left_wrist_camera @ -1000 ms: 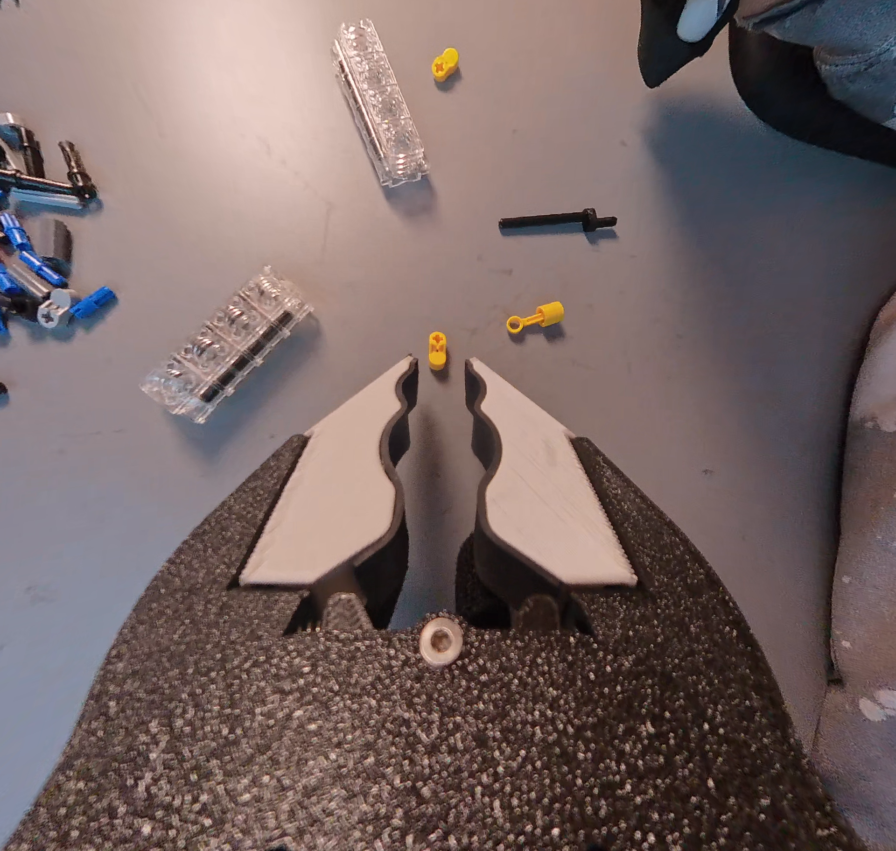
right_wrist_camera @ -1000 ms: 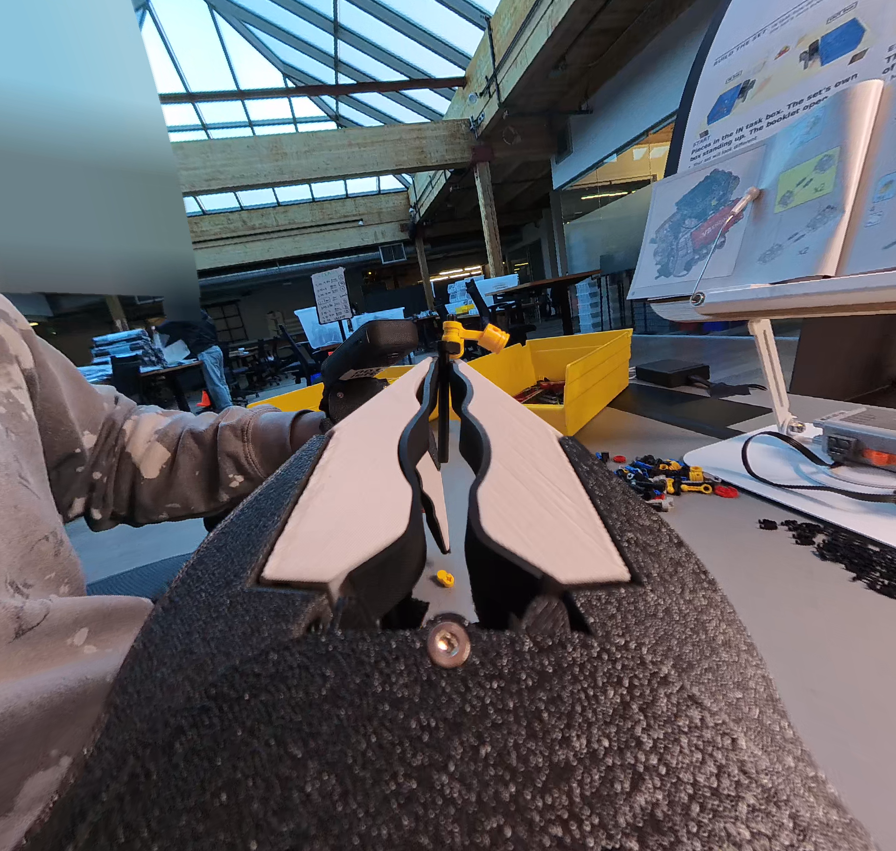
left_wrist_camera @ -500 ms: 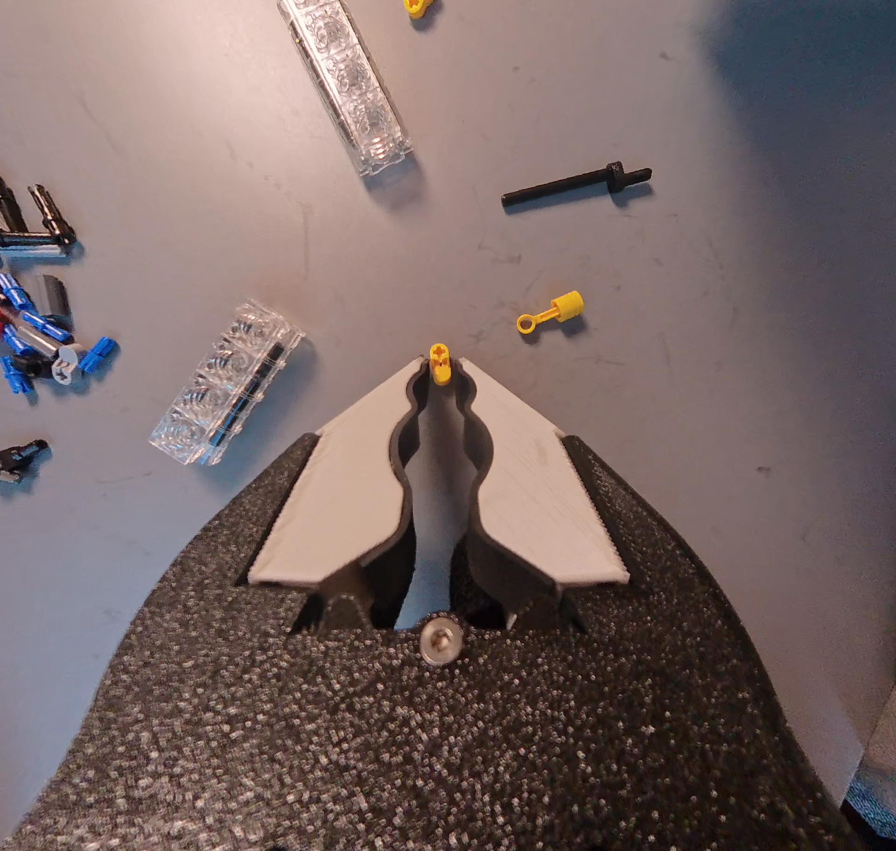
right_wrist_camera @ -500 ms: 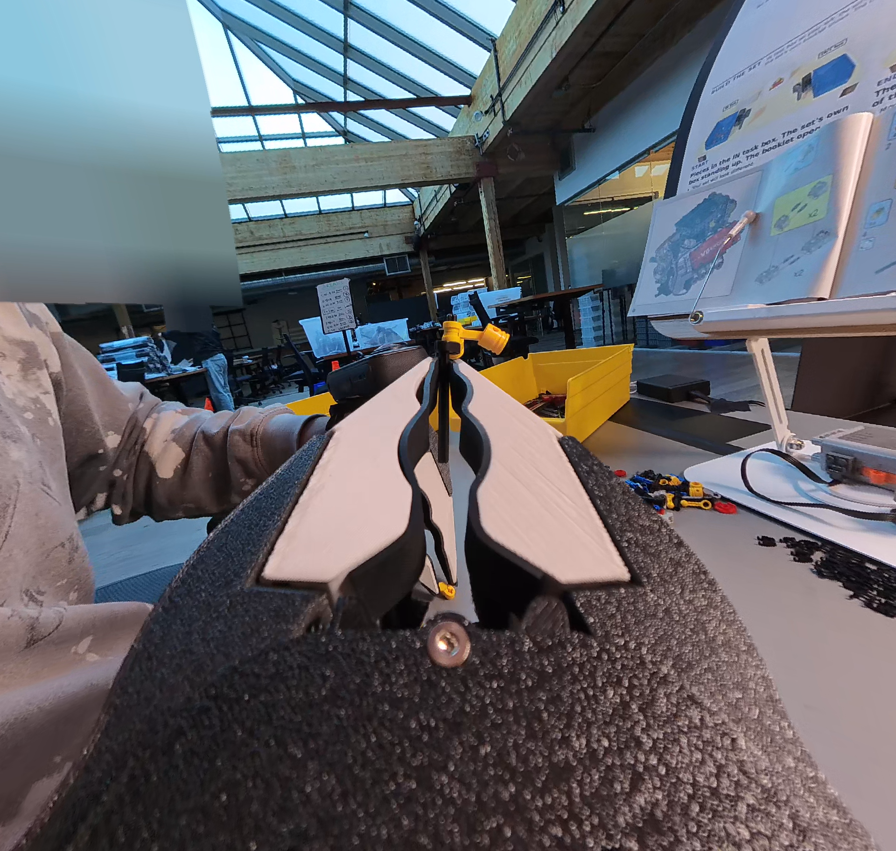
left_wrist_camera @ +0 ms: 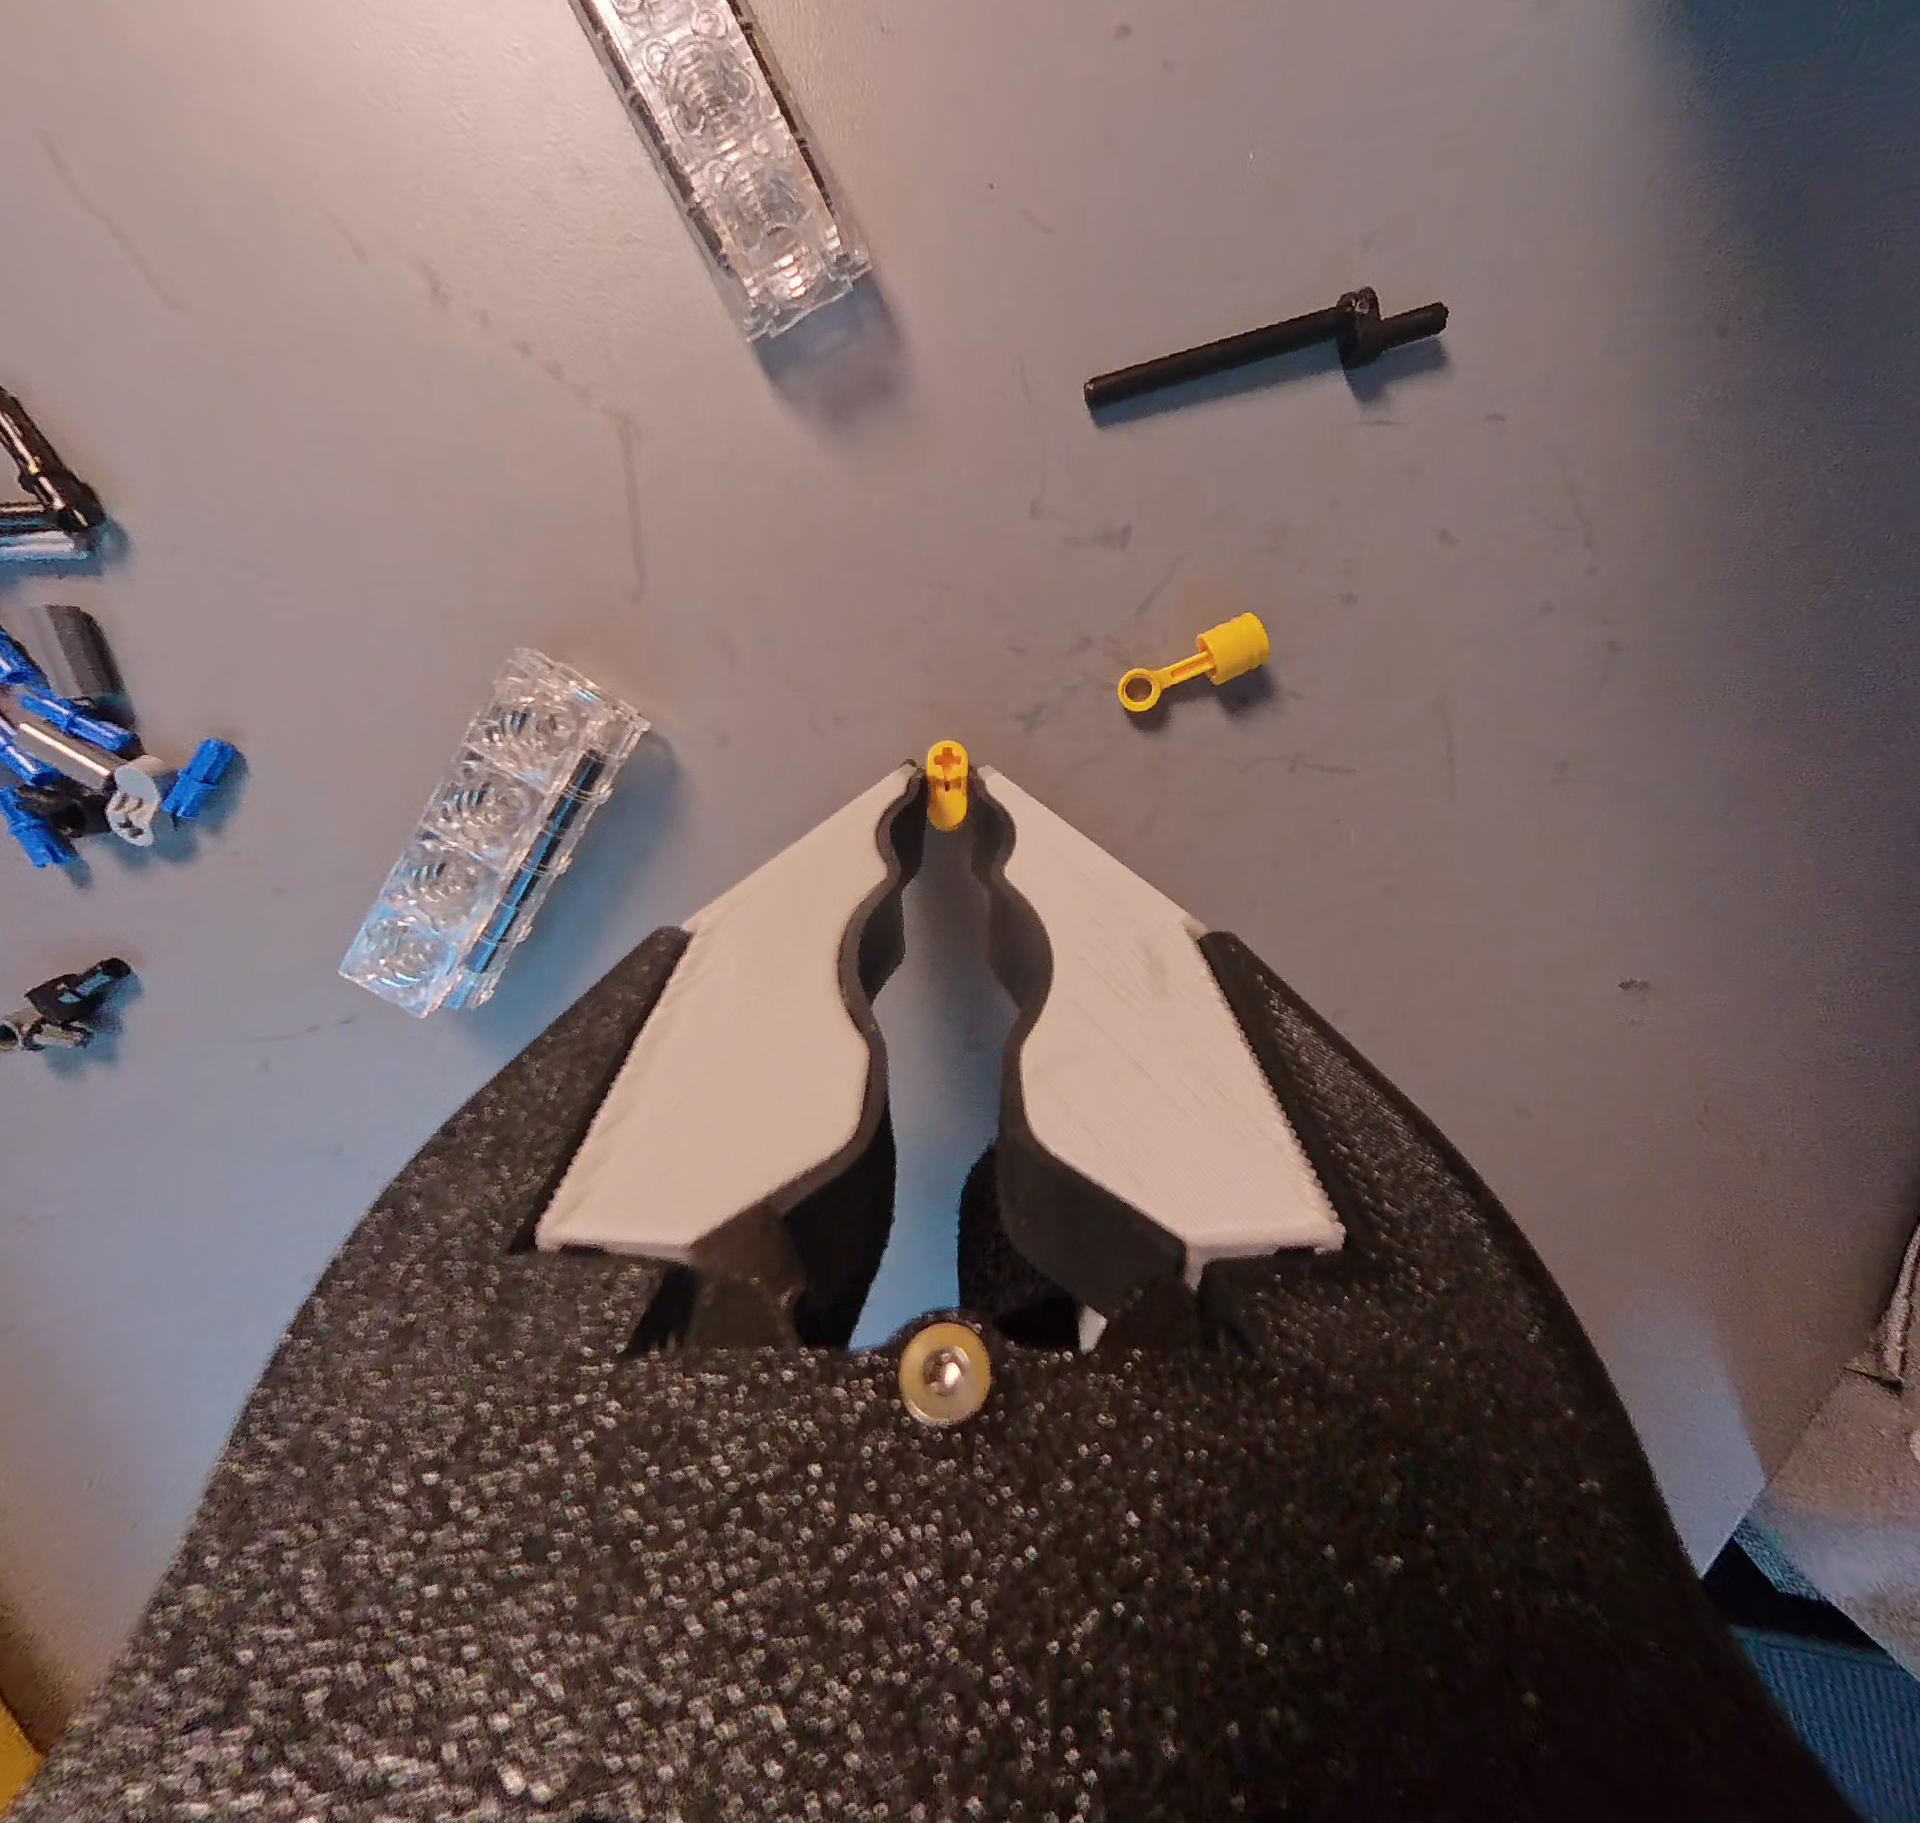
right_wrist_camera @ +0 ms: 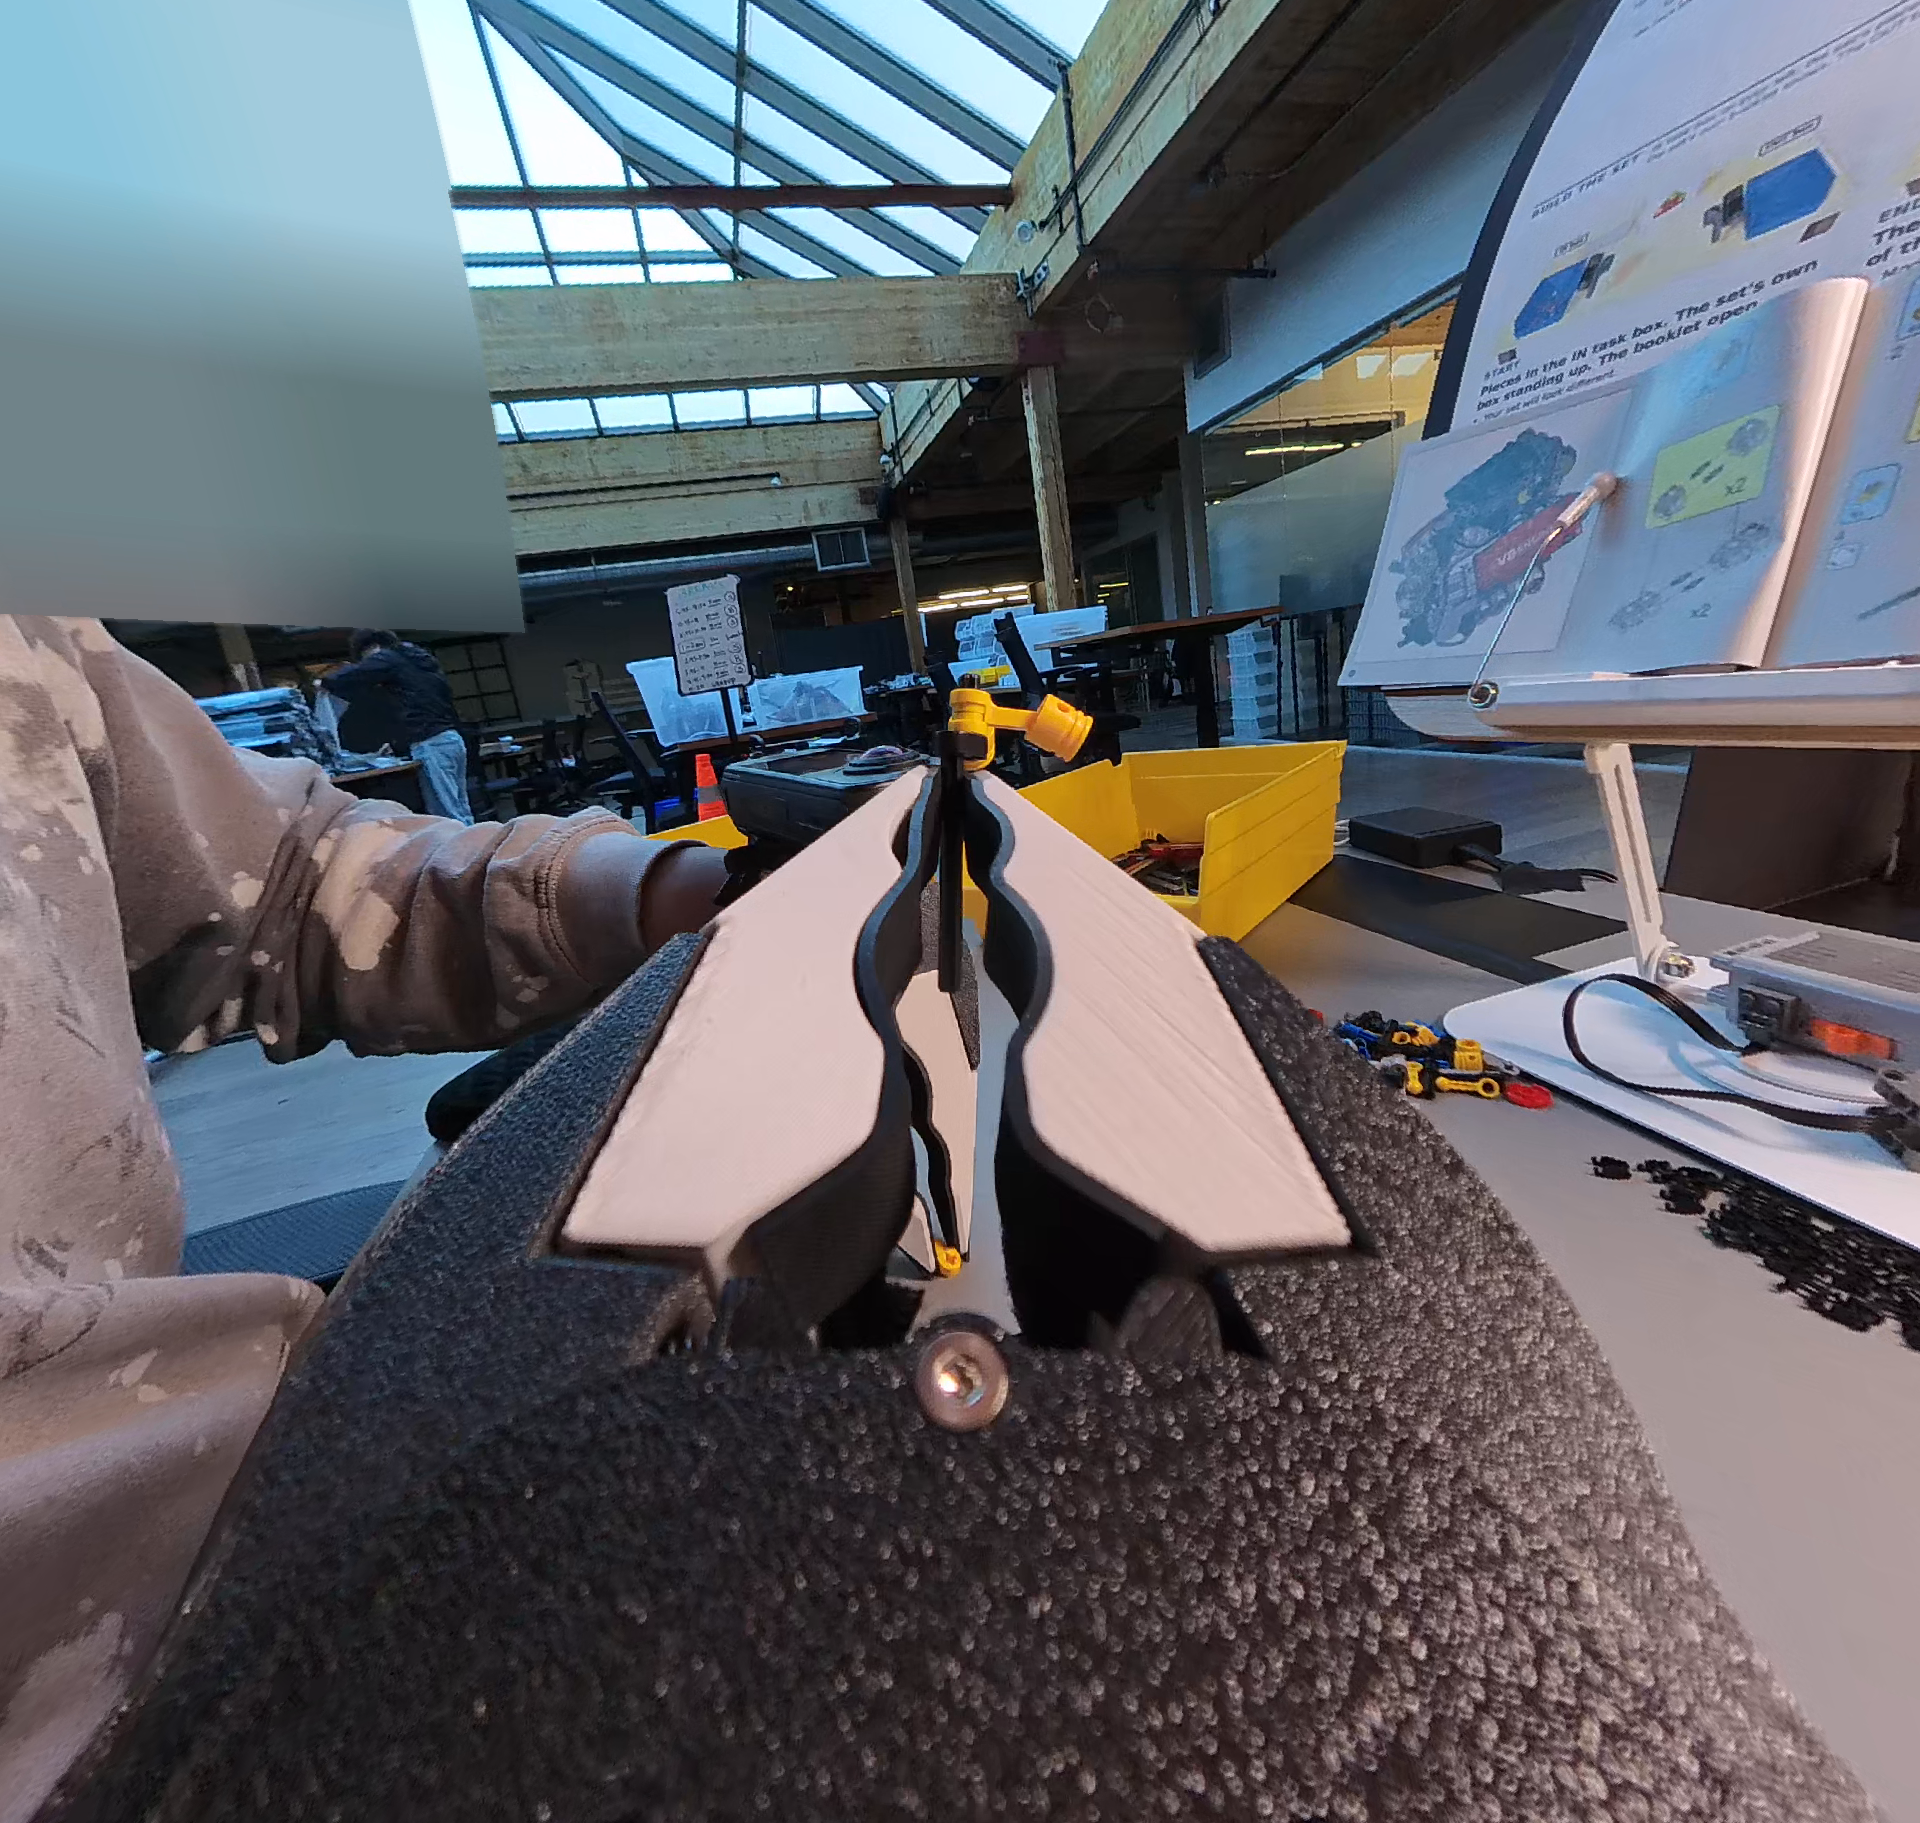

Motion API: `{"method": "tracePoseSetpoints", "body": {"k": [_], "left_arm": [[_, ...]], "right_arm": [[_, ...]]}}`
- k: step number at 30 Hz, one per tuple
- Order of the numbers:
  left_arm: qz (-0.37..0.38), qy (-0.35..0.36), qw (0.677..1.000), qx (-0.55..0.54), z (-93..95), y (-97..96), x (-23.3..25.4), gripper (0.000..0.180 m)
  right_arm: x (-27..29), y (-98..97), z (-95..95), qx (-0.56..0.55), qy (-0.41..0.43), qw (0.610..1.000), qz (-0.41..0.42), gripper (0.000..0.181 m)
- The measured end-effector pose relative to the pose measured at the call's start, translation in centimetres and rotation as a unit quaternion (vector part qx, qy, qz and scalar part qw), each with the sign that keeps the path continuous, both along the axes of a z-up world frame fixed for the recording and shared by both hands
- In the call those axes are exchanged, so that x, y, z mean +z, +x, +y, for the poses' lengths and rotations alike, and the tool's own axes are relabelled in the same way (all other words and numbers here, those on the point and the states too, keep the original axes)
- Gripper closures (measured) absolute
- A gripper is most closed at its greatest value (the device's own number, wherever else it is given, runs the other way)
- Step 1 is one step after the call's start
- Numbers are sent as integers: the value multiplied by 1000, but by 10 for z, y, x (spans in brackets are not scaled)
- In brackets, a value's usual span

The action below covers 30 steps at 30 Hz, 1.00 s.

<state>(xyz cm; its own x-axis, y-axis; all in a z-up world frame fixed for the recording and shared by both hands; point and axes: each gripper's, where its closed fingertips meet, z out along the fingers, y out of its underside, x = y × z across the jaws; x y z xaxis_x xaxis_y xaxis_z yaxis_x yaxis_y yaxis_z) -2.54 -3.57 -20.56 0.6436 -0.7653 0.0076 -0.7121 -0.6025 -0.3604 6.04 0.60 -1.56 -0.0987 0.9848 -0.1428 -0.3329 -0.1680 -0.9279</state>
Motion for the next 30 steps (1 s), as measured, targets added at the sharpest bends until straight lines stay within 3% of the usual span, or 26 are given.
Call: {"method": "tracePoseSetpoints", "body": {"k": [4,7,9,11,16,20,30], "left_arm": [[-17,1,1000,-3,2,0,1,175],[-158,9,987,33,11,11,26,175],[-299,28,952,58,22,18,71,175],[-434,47,898,59,27,22,124,175],[-605,53,793,46,29,29,200,176],[-646,32,762,39,32,44,212,176],[-605,2,794,57,49,67,203,175]], "right_arm": [[2,0,-1,1,2,1000,1,180],[1,0,-1,-8,12,1000,-8,179],[-2,-2,0,-19,24,999,-20,180],[-6,-5,0,-26,33,999,-33,179],[-13,-14,-7,-36,59,996,-62,178],[-15,-16,-8,-43,66,994,-77,178],[-16,-16,-1,-62,61,991,-102,178]]}}
